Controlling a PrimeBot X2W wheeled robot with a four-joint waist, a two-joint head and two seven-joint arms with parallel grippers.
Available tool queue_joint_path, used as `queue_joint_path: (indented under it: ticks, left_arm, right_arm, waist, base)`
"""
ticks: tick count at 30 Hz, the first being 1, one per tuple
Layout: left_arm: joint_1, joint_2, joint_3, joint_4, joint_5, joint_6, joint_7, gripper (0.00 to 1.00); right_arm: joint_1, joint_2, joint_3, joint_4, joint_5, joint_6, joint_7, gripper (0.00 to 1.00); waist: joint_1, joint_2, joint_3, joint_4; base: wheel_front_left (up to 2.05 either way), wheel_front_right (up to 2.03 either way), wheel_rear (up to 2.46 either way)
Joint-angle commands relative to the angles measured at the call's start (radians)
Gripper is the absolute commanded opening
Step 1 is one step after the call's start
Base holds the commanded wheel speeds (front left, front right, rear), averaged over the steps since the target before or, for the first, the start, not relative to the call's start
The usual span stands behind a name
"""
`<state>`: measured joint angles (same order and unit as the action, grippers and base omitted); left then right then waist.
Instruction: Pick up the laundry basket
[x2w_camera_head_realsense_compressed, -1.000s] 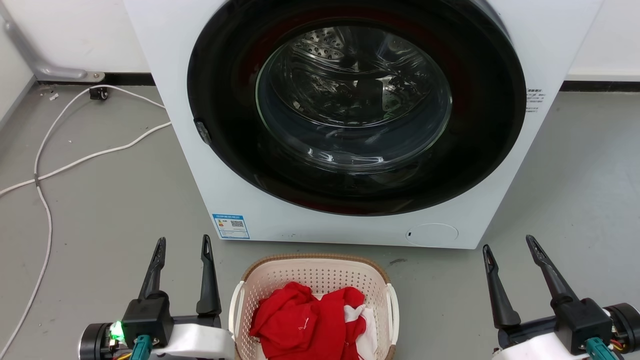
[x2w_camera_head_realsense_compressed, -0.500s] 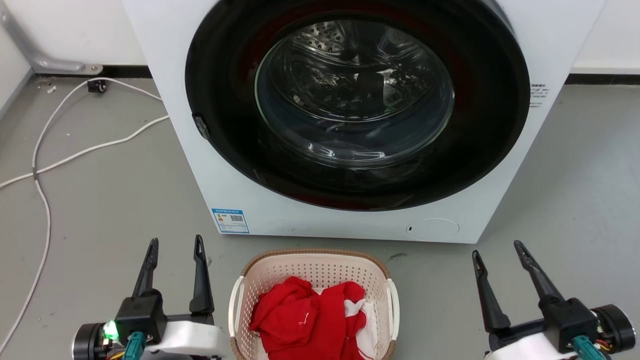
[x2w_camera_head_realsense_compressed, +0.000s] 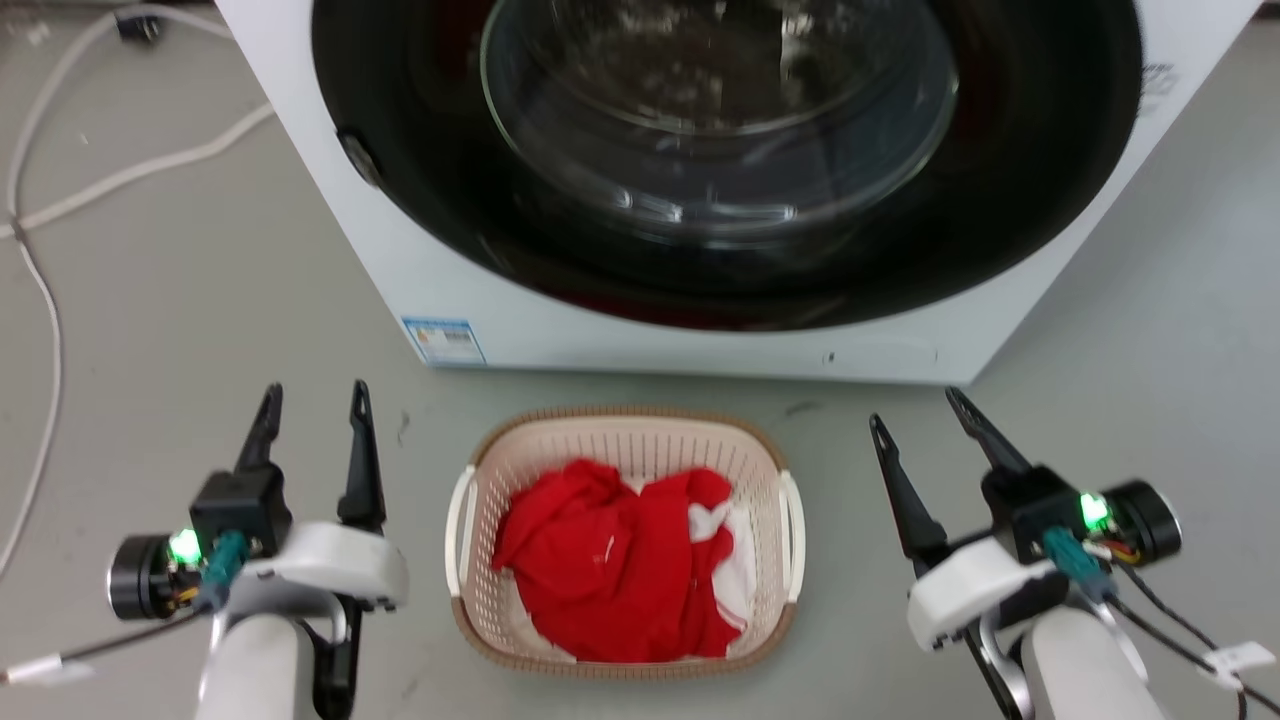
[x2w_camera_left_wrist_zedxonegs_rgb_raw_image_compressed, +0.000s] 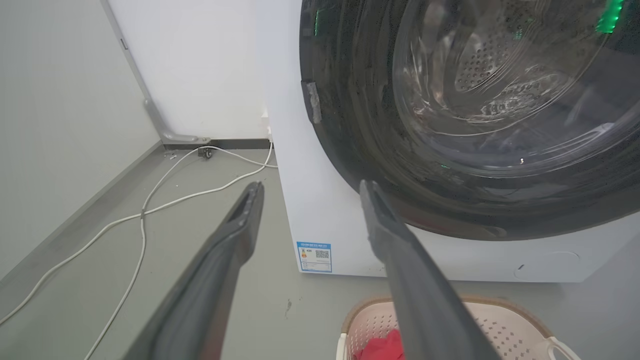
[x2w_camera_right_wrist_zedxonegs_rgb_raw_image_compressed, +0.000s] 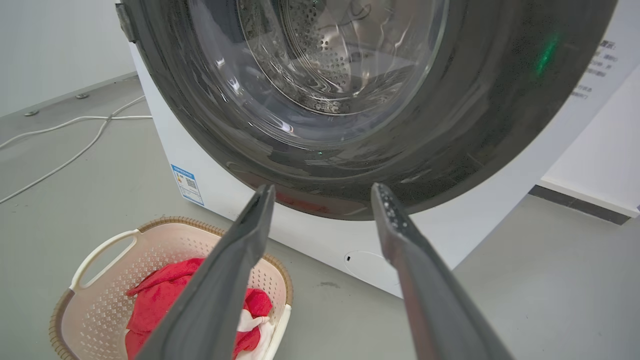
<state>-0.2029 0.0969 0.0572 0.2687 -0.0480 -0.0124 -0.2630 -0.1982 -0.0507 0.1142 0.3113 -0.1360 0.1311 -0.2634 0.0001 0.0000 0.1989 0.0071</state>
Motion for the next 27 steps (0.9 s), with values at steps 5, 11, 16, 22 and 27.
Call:
queue_joint_path:
  ticks: [5, 11, 16, 22, 27]
  left_arm:
    - [-0.153, 0.040, 0.019, 0.149, -0.005, -0.044, -0.003, 1.00]
    - [-0.283, 0.067, 0.001, 0.312, 0.004, -0.077, -0.003, 1.00]
    - [-0.376, 0.080, -0.020, 0.424, 0.010, -0.091, -0.003, 1.00]
    - [-0.478, 0.099, -0.047, 0.557, 0.004, -0.105, -0.003, 1.00]
    - [-0.559, 0.107, -0.074, 0.682, -0.010, -0.113, -0.003, 1.00]
  right_arm:
    - [-0.170, 0.001, 0.034, 0.178, -0.027, -0.001, -0.002, 1.00]
    - [-0.316, 0.001, 0.090, 0.382, -0.031, -0.001, -0.002, 1.00]
    - [-0.429, 0.001, 0.139, 0.523, -0.010, -0.001, -0.002, 1.00]
    - [-0.546, 0.001, 0.196, 0.664, 0.008, -0.001, -0.002, 1.00]
    - [-0.611, 0.001, 0.234, 0.739, 0.038, -0.001, 0.001, 1.00]
  waist:
    - [-0.0001, 0.0000, 0.182, -0.011]
    - [-0.0001, 0.0000, 0.285, -0.016]
    - [-0.0001, 0.0000, 0.359, -0.020]
    - [-0.0001, 0.0000, 0.436, -0.026]
    - [-0.0001, 0.0000, 0.487, -0.026]
  base:
    - [0.00, 0.00, 0.00]
    - [0.00, 0.00, 0.00]
    - [0.00, 0.00, 0.00]
    - [0.00, 0.00, 0.00]
    - [0.00, 0.00, 0.00]
